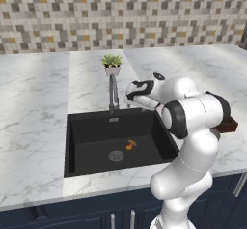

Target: Pick up all produce items and place them in the sink. Turn on the sink faucet to wash them. Then turn the sink off and put them in the tray.

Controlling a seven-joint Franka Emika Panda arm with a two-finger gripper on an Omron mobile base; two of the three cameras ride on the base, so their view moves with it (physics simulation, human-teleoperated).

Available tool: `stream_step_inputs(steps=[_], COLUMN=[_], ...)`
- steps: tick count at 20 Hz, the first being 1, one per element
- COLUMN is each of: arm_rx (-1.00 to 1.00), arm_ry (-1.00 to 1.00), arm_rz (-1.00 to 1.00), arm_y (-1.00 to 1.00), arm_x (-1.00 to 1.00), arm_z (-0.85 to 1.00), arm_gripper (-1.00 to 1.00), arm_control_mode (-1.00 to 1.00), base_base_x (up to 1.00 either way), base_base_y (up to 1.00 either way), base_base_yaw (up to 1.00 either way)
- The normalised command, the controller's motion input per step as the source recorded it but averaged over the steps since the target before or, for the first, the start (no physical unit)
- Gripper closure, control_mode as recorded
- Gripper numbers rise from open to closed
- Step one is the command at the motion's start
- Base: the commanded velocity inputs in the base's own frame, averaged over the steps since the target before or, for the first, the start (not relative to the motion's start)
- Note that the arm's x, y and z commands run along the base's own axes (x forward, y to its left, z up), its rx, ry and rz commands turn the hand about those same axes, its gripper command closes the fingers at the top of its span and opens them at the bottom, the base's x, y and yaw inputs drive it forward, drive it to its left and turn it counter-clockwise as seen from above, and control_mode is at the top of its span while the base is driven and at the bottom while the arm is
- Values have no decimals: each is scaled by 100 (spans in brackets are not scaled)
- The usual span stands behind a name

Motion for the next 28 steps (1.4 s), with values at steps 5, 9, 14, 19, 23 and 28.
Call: stream_step_inputs(steps=[5, 9, 14, 19, 23, 28], arm_rx=[1, 1, 2, 3, 3, 2], arm_ry=[-1, 0, 0, 0, 0, 0], arm_rz=[4, 5, 6, 7, 6, 5], arm_y=[4, 1, 5, 13, 11, 3], arm_x=[24, 29, 21, 18, 21, 26], arm_z=[0, 0, 0, 0, 0, -1], arm_gripper=[-100, -100, -100, -100, -100, -100], arm_control_mode=[-100, -100, -100, -100, -100, -100], base_base_x=[0, 0, 0, 0, 0, 0], base_base_y=[0, 0, 0, 0, 0, 0], base_base_yaw=[0, 0, 0, 0, 0, 0])
